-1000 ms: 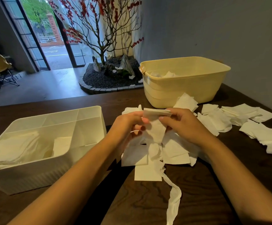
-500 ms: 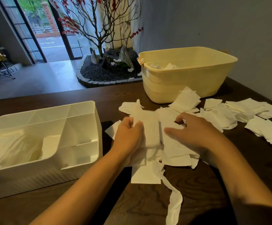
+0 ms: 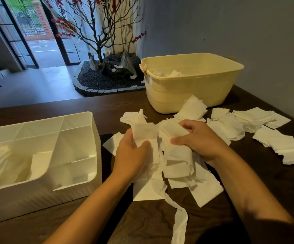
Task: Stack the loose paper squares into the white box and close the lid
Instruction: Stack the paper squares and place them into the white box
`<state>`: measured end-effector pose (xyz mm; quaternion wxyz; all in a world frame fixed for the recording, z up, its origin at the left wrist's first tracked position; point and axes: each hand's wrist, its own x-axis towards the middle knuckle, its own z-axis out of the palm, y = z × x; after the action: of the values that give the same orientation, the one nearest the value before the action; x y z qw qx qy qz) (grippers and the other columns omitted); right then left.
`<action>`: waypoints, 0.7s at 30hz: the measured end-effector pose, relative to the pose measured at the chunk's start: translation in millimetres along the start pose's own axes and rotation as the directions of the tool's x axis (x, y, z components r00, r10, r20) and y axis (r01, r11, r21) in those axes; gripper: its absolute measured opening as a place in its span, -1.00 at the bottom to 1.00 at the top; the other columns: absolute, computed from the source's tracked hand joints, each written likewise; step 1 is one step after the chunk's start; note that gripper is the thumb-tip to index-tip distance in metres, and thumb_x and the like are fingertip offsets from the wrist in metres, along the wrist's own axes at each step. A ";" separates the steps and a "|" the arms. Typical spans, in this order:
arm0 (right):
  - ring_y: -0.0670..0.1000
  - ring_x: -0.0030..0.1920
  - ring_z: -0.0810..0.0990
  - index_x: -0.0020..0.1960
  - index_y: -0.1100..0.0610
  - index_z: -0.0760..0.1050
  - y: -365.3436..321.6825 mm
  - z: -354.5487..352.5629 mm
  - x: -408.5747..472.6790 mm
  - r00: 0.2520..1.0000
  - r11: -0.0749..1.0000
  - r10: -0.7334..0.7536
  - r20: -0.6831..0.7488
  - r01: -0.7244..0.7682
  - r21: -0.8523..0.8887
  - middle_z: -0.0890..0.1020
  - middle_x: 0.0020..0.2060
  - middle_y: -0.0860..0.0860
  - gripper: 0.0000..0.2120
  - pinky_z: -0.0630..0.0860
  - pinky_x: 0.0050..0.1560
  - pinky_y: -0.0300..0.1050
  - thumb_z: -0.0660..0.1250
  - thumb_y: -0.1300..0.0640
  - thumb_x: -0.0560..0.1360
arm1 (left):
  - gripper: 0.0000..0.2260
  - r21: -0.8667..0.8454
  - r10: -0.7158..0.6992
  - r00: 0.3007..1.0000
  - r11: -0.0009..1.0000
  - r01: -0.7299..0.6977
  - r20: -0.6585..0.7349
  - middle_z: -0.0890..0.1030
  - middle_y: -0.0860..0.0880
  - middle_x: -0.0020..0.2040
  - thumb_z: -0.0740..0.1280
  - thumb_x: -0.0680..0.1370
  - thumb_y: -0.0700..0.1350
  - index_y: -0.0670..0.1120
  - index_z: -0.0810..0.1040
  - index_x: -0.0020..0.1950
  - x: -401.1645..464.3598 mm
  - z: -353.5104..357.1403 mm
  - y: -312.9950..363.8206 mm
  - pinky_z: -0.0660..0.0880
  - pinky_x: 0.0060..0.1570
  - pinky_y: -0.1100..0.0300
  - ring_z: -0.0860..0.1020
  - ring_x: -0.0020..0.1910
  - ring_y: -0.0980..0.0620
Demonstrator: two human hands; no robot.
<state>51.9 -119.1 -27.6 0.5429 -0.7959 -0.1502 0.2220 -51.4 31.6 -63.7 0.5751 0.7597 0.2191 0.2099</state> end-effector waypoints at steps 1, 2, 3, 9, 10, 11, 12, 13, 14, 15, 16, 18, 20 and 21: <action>0.09 0.07 0.66 0.05 0.05 0.64 -0.6 -1.0 -0.8 1.000 0.996 -0.012 -0.004 0.013 0.090 0.70 0.01 0.03 -0.74 0.60 0.16 0.18 0.51 0.28 0.41 | -0.71 0.000 0.013 1.000 1.000 -0.013 -0.016 0.51 0.33 -0.01 0.31 0.61 -0.16 0.26 0.40 0.10 -0.4 -0.8 -0.7 0.46 -0.15 0.33 0.51 -0.03 0.28; 0.10 0.06 0.68 0.08 0.06 0.63 -1.6 -0.3 -1.6 1.000 0.986 -0.021 -0.007 0.022 0.168 0.71 0.01 0.04 -0.73 0.60 0.15 0.19 0.51 0.28 0.42 | -0.71 0.000 0.021 0.999 1.000 -0.021 -0.027 0.50 0.32 0.01 0.30 0.62 -0.16 0.24 0.40 0.15 -0.5 -2.0 -1.1 0.45 -0.14 0.34 0.50 -0.03 0.28; 0.10 0.06 0.68 0.09 0.05 0.63 -1.7 1.1 -2.2 1.000 0.974 -0.022 -0.011 0.024 0.227 0.71 0.01 0.03 -0.72 0.61 0.15 0.19 0.50 0.28 0.43 | -0.72 0.001 0.030 0.999 1.000 -0.030 -0.035 0.49 0.32 0.02 0.30 0.62 -0.16 0.20 0.40 0.20 -0.8 -2.9 -0.8 0.44 -0.13 0.36 0.50 -0.01 0.28; -0.04 -0.03 0.63 0.02 -0.01 0.58 -4.5 -5.0 -4.4 0.990 0.998 -0.038 -0.138 0.046 0.052 0.66 -0.05 -0.07 -0.89 0.60 -0.06 -0.07 0.43 0.14 0.52 | -0.87 0.173 0.043 0.996 0.985 -0.029 -0.078 0.53 0.25 0.02 0.27 0.64 -0.09 0.12 0.44 0.14 -2.7 -16.3 8.9 0.38 -0.21 0.42 0.51 -0.08 0.25; -0.10 -0.04 0.58 0.04 -0.02 0.56 -4.5 -8.1 -5.5 0.986 0.997 -0.047 -0.160 0.037 -0.064 0.61 -0.03 -0.11 -0.90 0.53 -0.11 -0.15 0.41 0.08 0.54 | -0.91 0.263 0.018 0.998 0.965 0.000 -0.067 0.53 0.20 0.03 0.27 0.64 -0.07 0.09 0.44 0.12 -3.7 -18.4 9.7 0.36 -0.22 0.42 0.49 -0.12 0.23; -0.12 -0.02 0.54 0.09 -0.03 0.54 -1.7 -9.9 -5.1 0.983 0.973 -0.057 -0.172 0.017 -0.230 0.56 -0.01 -0.13 -0.87 0.47 -0.10 -0.18 0.38 0.01 0.55 | -0.94 0.407 0.009 0.999 0.913 0.012 -0.049 0.55 0.13 0.06 0.26 0.64 -0.03 0.06 0.46 0.10 -4.9 -20.4 10.4 0.36 -0.20 0.42 0.48 -0.13 0.20; -0.09 0.00 0.50 0.14 -0.04 0.52 1.9 -10.4 -4.9 0.982 0.911 -0.061 -0.181 -0.020 -0.412 0.53 0.01 -0.12 -0.81 0.43 -0.06 -0.16 0.35 -0.06 0.56 | -0.90 0.563 0.012 1.000 0.826 0.003 -0.023 0.56 0.07 0.11 0.25 0.64 0.01 0.03 0.48 0.10 -5.8 -21.3 10.0 0.39 -0.13 0.38 0.49 -0.09 0.15; -0.06 0.01 0.48 0.18 -0.04 0.51 4.3 -9.4 -5.5 0.979 0.819 -0.059 -0.194 -0.063 -0.570 0.52 0.03 -0.09 -0.75 0.42 -0.03 -0.12 0.31 -0.12 0.57 | -0.80 0.697 0.007 1.000 0.717 -0.010 0.008 0.55 0.00 0.19 0.24 0.63 0.07 -0.01 0.50 0.16 -7.1 -21.5 9.3 0.42 -0.02 0.31 0.49 0.03 0.10; -0.03 0.02 0.46 0.22 -0.04 0.49 5.3 -8.7 -7.4 0.977 0.726 -0.055 -0.208 -0.104 -0.680 0.52 0.07 -0.05 -0.71 0.43 -0.01 -0.08 0.27 -0.16 0.58 | -0.68 0.787 -0.011 0.999 0.616 -0.018 0.032 0.49 -0.04 0.28 0.22 0.62 0.15 -0.02 0.47 0.26 -9.0 -21.5 10.2 0.43 0.12 0.19 0.45 0.18 0.01; 0.00 0.04 0.46 0.27 -0.04 0.46 6.0 -8.6 -8.9 0.976 0.654 -0.035 -0.213 -0.139 -0.743 0.54 0.14 -0.02 -0.65 0.45 0.01 -0.06 0.24 -0.20 0.59 | -0.58 0.841 -0.041 0.998 0.542 -0.015 0.044 0.43 -0.06 0.36 0.20 0.61 0.22 -0.01 0.42 0.35 -10.4 -21.0 11.6 0.42 0.24 0.09 0.39 0.31 -0.05; 0.02 0.10 0.47 0.34 -0.04 0.42 6.3 -9.6 -10.0 0.979 0.611 0.001 -0.204 -0.162 -0.775 0.53 0.23 -0.01 -0.59 0.48 0.06 -0.03 0.21 -0.24 0.58 | -0.50 0.869 -0.071 0.996 0.495 -0.010 0.051 0.39 -0.07 0.41 0.19 0.60 0.28 0.00 0.37 0.41 -11.2 -20.5 12.9 0.40 0.31 0.02 0.34 0.38 -0.09; 0.07 0.25 0.48 0.45 -0.04 0.32 3.7 -10.9 -13.6 0.987 0.562 0.074 -0.145 -0.162 -0.811 0.48 0.35 -0.01 -0.42 0.50 0.17 0.03 0.20 -0.32 0.55 | -0.41 0.886 -0.109 0.992 0.463 -0.010 0.068 0.33 -0.09 0.46 0.20 0.57 0.35 0.01 0.30 0.45 -11.4 -20.7 14.6 0.39 0.35 -0.02 0.29 0.44 -0.12; 0.07 0.28 0.47 0.46 -0.04 0.30 0.4 -5.7 -18.0 0.994 0.566 0.089 -0.056 -0.097 -0.818 0.48 0.33 -0.03 -0.35 0.49 0.22 0.04 0.27 -0.35 0.49 | -0.38 0.871 -0.120 0.989 0.492 -0.018 0.089 0.34 -0.09 0.43 0.26 0.54 0.35 0.01 0.29 0.45 -10.7 -19.0 14.8 0.43 0.29 -0.01 0.33 0.41 -0.11; 0.06 0.27 0.47 0.44 -0.04 0.30 -0.7 -0.4 -19.8 0.997 0.575 0.076 -0.008 -0.051 -0.816 0.49 0.31 -0.04 -0.35 0.49 0.22 0.03 0.31 -0.34 0.47 | -0.38 0.852 -0.126 0.987 0.523 -0.020 0.101 0.36 -0.08 0.40 0.30 0.53 0.33 0.01 0.29 0.44 -10.1 -17.5 14.4 0.45 0.26 0.01 0.37 0.37 -0.11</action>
<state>35.2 -128.7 -23.0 0.1061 -0.9580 -0.2143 0.1585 -68.3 36.0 -46.1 0.1527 0.9498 0.2729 0.0012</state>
